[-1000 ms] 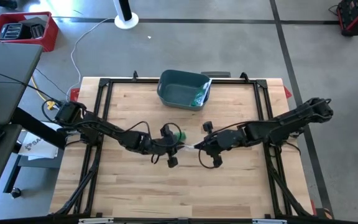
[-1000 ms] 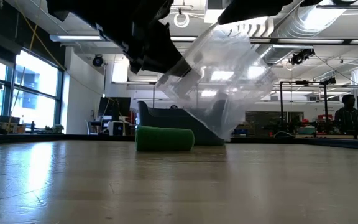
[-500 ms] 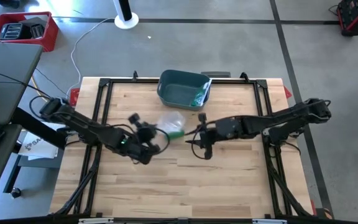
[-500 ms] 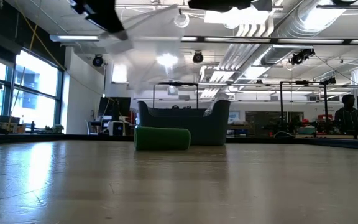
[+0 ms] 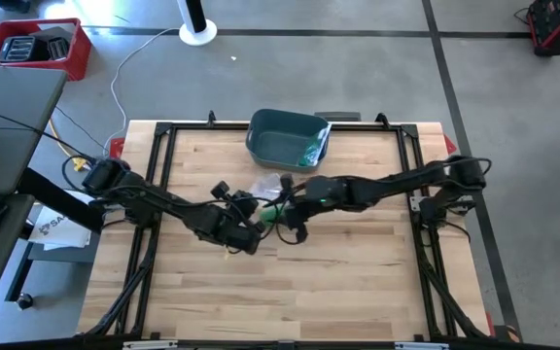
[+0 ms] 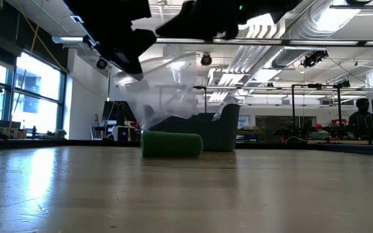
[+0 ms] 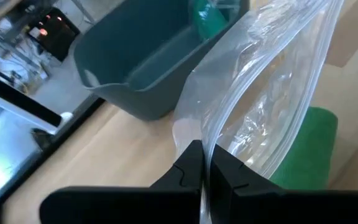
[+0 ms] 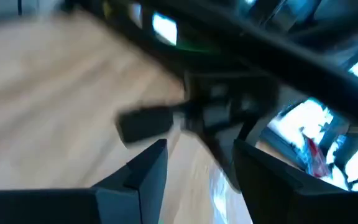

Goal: Roll bandage
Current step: Put the green bandage into the transparent zip bag

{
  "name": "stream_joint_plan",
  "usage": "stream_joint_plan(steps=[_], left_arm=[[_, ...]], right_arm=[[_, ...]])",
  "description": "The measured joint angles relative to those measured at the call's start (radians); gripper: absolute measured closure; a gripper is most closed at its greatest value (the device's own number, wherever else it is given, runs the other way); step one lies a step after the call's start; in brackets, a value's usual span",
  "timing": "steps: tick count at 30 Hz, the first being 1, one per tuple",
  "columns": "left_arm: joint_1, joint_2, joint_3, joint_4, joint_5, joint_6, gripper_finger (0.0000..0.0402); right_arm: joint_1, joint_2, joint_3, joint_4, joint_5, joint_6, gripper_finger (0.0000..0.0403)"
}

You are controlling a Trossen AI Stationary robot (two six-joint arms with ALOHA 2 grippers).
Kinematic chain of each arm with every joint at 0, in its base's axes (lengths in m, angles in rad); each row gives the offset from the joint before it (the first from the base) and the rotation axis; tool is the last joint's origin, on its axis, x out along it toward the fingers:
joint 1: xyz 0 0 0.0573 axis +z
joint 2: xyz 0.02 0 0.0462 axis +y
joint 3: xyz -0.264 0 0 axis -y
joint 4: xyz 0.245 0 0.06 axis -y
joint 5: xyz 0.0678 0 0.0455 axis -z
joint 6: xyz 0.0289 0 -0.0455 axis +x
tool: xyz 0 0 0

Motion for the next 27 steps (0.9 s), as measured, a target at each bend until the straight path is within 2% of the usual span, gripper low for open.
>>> stream_joint_plan(steps=[5, 10, 12, 15, 17, 27], left_arm=[[-0.005, 0.017, 0.000, 0.089, 0.013, 0.034, 0.0402], [-0.046, -0.001, 0.000, 0.140, 0.024, 0.134, 0.0401], [-0.054, -0.008, 0.000, 0.126, -0.002, 0.118, 0.0401], [-0.064, -0.017, 0.000, 0.097, -0.083, 0.076, 0.0401], [-0.065, -0.020, 0.000, 0.080, -0.109, 0.068, 0.0401], [-0.055, -0.018, 0.000, -0.093, -0.087, -0.009, 0.0401]], right_arm=[[-0.028, 0.109, 0.097, -0.205, 0.032, -0.107, 0.0228], [-0.041, 0.165, 0.118, -0.247, 0.157, -0.125, 0.0228], [-0.041, 0.169, 0.118, -0.285, 0.137, -0.126, 0.0228], [-0.040, 0.169, 0.118, -0.342, 0.037, -0.128, 0.0228], [-0.036, 0.169, 0.119, -0.348, 0.006, -0.130, 0.0228], [-0.026, 0.102, 0.119, -0.263, 0.004, -0.095, 0.0228]])
